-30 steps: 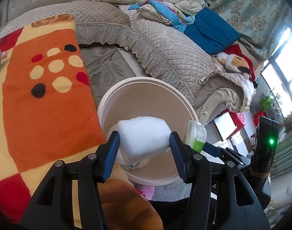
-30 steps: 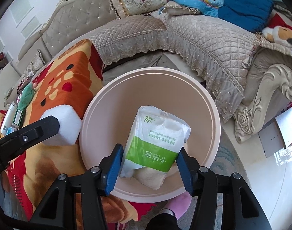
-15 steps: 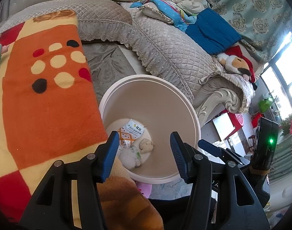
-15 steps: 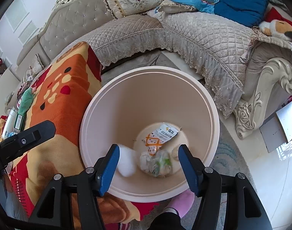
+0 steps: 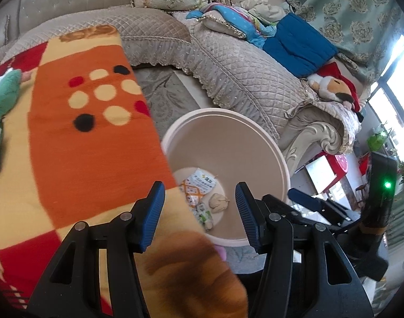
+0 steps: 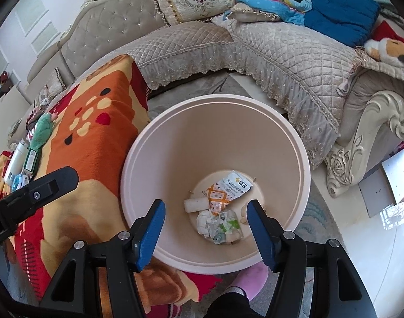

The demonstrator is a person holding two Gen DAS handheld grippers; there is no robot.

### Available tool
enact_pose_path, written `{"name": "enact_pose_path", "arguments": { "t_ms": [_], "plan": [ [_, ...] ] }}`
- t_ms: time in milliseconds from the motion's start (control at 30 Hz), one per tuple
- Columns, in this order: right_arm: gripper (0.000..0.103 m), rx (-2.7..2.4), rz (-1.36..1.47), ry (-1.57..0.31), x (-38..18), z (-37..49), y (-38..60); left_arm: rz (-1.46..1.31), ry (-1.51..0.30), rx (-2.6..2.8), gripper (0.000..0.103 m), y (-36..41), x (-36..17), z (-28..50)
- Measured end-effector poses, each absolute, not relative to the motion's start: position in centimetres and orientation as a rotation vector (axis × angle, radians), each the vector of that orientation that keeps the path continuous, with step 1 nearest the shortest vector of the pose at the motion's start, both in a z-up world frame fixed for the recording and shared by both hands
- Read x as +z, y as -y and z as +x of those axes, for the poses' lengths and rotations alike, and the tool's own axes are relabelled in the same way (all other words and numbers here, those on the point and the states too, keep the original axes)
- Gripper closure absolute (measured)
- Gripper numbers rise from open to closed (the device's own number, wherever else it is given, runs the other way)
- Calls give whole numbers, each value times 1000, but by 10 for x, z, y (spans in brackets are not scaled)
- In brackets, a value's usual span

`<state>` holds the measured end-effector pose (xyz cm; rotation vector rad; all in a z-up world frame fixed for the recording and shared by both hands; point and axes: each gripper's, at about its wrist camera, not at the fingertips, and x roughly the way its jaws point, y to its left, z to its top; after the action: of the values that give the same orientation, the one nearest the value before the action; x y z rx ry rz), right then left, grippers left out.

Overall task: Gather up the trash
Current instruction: 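Move both open tools back over the cartons on the bed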

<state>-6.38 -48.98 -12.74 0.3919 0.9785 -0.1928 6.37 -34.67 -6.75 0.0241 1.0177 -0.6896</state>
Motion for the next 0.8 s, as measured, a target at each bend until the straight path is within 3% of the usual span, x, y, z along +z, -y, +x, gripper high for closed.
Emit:
{"name": "enact_pose_path", "arguments": {
  "t_ms": [800],
  "plan": [
    [38,75,240,-927,-83,-17,353,-136,-1011,-324,49,117,-75,89]
  ]
}}
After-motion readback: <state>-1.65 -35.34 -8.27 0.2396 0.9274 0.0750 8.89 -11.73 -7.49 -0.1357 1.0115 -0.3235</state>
